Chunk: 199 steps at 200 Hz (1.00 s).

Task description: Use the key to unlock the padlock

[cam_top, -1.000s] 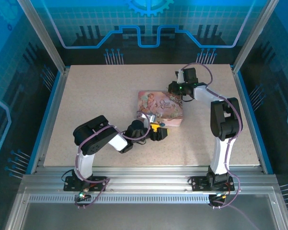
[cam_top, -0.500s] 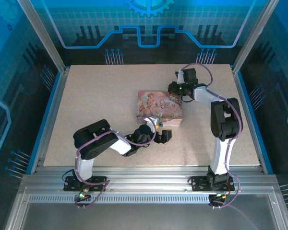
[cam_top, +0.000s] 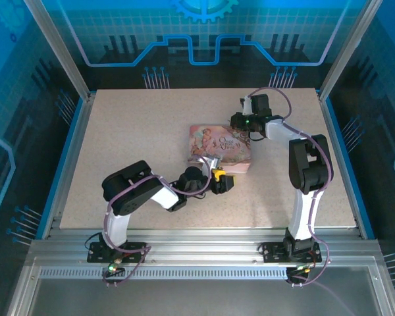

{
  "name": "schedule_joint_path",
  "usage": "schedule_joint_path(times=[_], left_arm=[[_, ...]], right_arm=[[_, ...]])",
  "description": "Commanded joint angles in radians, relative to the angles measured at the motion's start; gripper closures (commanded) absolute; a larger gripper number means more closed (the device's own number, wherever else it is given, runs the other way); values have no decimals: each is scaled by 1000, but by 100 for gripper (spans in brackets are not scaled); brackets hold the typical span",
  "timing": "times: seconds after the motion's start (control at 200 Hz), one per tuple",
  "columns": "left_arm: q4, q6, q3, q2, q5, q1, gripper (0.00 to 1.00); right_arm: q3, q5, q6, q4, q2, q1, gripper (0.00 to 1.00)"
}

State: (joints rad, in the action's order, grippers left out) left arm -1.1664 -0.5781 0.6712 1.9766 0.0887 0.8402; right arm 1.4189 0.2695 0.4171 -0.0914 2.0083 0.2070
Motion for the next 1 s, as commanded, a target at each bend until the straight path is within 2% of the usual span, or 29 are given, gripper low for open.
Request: schedule_joint_path(times=[0.0,0.18,0.51,0.695,0.82,0.991], left_arm=[[-102,-33,2,13,45,-11,29],[-109,-70,-9,27,45,-23,33],[14,-11,-160,-130,-114,-26,9],[148,23,-165,-183,-190,-20,5],[198,58,-127,-175,-238,-6,1],[222,86,-63,-131,-282,19,1]], right_arm=[[-41,25,-2,-82,-8,29,100],[-46,23,-4,-80,-14,29,100],[-38,20,-10,-88,-17,31,100],[-34,20,-5,-85,-19,35,100],[-35,19,-3,-80,-17,40,100],[-38,20,-1,-74,-13,42,100]])
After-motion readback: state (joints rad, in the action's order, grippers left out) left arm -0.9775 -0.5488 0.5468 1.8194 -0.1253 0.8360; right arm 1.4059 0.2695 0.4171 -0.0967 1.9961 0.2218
